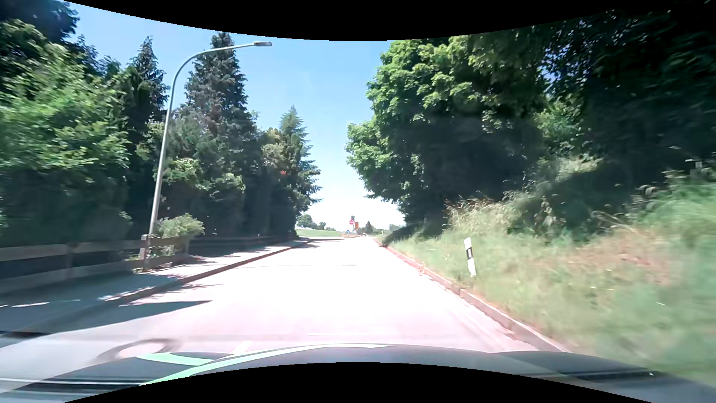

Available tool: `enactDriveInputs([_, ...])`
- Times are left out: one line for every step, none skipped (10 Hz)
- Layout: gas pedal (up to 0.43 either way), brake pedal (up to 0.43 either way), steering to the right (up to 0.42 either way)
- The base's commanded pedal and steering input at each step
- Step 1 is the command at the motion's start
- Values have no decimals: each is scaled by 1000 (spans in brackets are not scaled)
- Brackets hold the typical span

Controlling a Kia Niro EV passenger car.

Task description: Follow the waypoints while adhering to traffic rules and regulations

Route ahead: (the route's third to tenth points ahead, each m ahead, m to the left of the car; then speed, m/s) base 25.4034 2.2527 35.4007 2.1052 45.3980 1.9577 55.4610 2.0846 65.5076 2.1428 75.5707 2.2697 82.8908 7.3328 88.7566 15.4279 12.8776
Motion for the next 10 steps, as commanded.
enactDriveInputs([28,0,0])
enactDriveInputs([28,0,0])
enactDriveInputs([28,0,0])
enactDriveInputs([28,0,0])
enactDriveInputs([28,0,1])
enactDriveInputs([28,0,2])
enactDriveInputs([28,0,3])
enactDriveInputs([28,0,4])
enactDriveInputs([28,0,5])
enactDriveInputs([28,0,5])
